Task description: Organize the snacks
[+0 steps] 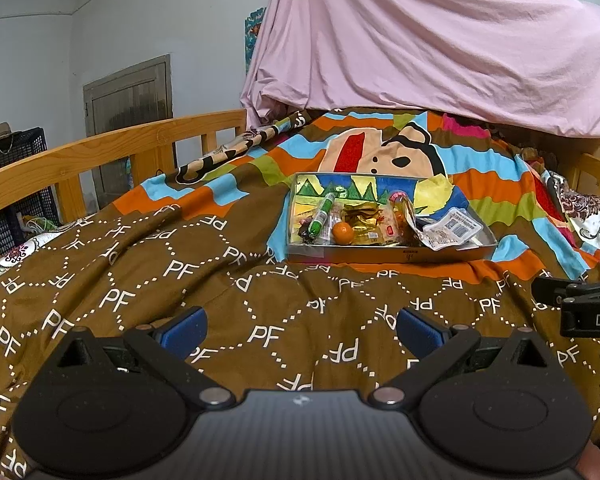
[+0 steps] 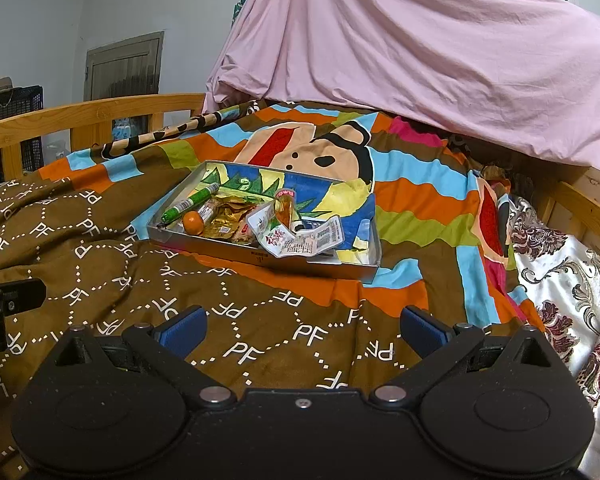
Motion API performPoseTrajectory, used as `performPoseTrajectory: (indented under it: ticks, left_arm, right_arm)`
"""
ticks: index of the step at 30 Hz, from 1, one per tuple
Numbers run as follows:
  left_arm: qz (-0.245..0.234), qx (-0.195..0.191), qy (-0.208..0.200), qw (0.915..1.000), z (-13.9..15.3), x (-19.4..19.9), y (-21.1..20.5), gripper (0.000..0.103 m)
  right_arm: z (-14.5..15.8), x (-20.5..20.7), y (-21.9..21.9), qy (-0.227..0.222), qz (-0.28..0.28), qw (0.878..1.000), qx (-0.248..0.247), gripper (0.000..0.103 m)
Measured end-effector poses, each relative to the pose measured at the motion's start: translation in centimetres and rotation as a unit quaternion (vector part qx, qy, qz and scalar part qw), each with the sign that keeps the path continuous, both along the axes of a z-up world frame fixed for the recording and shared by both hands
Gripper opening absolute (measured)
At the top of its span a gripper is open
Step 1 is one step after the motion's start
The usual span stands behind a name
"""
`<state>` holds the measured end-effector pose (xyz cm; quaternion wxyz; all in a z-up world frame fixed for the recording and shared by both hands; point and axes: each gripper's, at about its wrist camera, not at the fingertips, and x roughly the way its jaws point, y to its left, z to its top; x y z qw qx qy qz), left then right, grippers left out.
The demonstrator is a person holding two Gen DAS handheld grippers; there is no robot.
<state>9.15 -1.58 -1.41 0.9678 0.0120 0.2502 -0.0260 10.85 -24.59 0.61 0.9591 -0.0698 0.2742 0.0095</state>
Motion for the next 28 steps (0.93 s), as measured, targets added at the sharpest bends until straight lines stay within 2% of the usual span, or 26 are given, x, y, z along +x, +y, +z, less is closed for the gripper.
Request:
performPoseTrajectory:
  ticks: [3, 7, 14, 28]
  left_arm:
    - [0.015, 0.02, -0.003, 0.9997, 0.2, -0.1, -0.4, 0.103]
    - [0.02, 0.035, 0.024, 0.9989, -0.1, 0.5, -0.7, 0.103]
    - [0.003, 0.028, 0.026, 0.9993, -0.1, 0.4, -0.7, 0.103]
    - [0.006, 0.023, 0.035, 0.9991, -0.1, 0.9, -0.4, 0.103]
  right_arm:
    - [0.0, 0.1, 0.1, 0.0, 0.0, 1.0, 0.0, 0.102]
    - [0.0, 0.1, 0.1, 0.001, 0.0, 1.0, 0.0, 0.102]
    - [0.0, 0.1, 0.1, 0.002, 0.001, 1.0, -0.002, 0.102]
    - [-0.2, -0.1, 0.2, 0.005, 0.001, 1.0, -0.003, 0.102]
